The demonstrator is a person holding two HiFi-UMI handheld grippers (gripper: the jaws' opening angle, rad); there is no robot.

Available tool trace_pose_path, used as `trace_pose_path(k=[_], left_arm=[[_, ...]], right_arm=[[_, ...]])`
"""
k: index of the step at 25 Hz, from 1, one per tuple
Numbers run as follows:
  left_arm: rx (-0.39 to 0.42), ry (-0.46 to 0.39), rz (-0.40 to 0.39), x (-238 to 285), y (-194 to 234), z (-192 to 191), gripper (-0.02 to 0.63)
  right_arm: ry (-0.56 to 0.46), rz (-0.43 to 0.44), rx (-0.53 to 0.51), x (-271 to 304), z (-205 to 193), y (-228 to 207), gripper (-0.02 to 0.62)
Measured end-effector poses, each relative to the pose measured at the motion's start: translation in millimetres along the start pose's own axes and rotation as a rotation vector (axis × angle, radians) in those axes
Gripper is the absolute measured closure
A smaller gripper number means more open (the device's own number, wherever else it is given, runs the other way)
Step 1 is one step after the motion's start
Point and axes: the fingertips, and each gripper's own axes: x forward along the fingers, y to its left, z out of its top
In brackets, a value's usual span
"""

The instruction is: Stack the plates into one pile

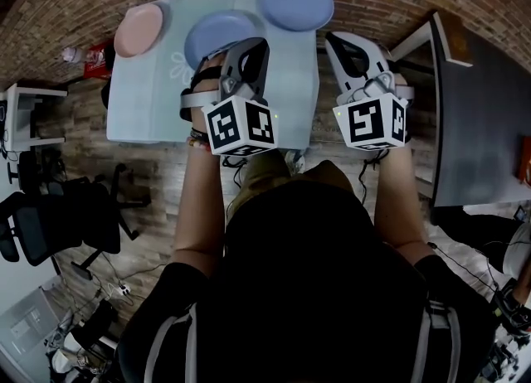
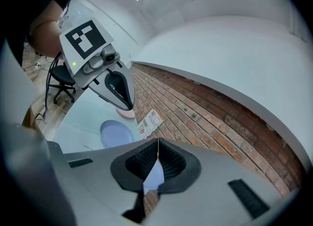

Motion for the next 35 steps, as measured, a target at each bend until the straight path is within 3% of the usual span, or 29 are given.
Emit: trace_pose_path(k=[8, 17, 35], left_arm=[[0.001, -0.011, -0.041, 8, 16, -39, 0.583], [0.025, -0.095, -0.127, 26, 38, -64, 0.583], [0.067, -0.165, -0.182, 46, 46, -64, 0.583]], right_arm=[[0.035, 0.006, 0.01, 43, 16, 17, 0.558], [0.109, -0.051, 0.037, 90, 40, 23, 0.558], [0.192, -0.132, 0.08, 91, 29, 15, 0.558]])
